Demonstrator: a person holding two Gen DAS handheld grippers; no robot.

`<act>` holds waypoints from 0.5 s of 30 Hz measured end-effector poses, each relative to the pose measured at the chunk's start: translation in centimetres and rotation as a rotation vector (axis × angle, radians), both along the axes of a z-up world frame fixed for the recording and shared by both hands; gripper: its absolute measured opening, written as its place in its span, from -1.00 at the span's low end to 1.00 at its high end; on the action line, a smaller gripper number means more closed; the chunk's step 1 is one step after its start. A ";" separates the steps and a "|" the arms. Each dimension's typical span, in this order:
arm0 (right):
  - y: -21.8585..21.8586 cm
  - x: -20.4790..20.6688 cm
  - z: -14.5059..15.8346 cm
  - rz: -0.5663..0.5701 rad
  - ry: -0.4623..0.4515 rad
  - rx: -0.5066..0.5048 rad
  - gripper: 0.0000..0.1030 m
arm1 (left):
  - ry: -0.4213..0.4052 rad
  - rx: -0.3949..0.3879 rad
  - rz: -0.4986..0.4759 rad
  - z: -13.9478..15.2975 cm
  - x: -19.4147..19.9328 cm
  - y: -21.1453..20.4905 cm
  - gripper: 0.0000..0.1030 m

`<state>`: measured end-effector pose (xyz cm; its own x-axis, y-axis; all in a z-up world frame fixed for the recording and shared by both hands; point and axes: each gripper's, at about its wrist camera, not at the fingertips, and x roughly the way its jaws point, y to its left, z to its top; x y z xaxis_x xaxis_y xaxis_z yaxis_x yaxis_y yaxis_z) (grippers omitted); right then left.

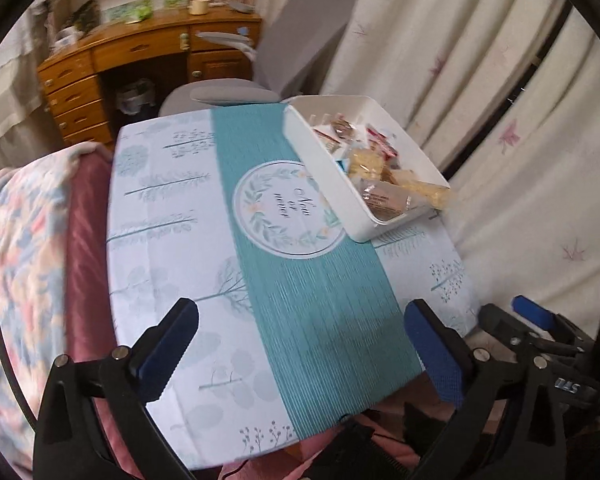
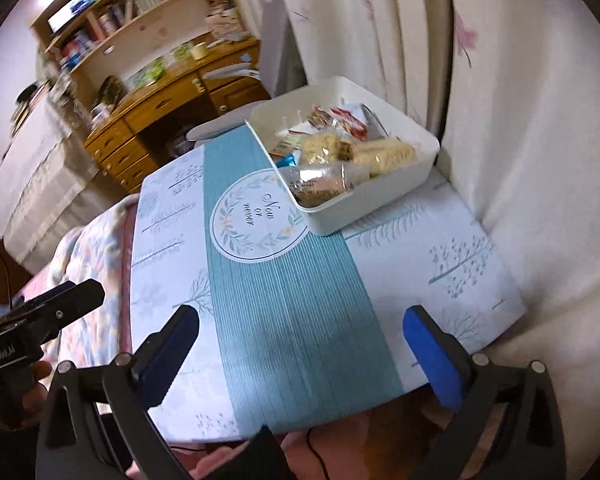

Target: Organize snacks

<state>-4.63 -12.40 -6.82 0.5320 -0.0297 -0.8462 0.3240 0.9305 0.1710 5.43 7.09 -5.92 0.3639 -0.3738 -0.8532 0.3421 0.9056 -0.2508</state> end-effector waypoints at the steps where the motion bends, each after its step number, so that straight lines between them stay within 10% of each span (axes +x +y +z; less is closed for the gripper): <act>1: 0.0 -0.1 0.6 0.025 -0.008 0.002 1.00 | -0.001 0.008 0.037 0.4 -0.2 0.2 0.99; 15: -5.5 0.1 4.3 0.374 -0.013 -0.067 1.00 | -0.049 0.030 0.351 4.1 -5.9 -6.7 0.99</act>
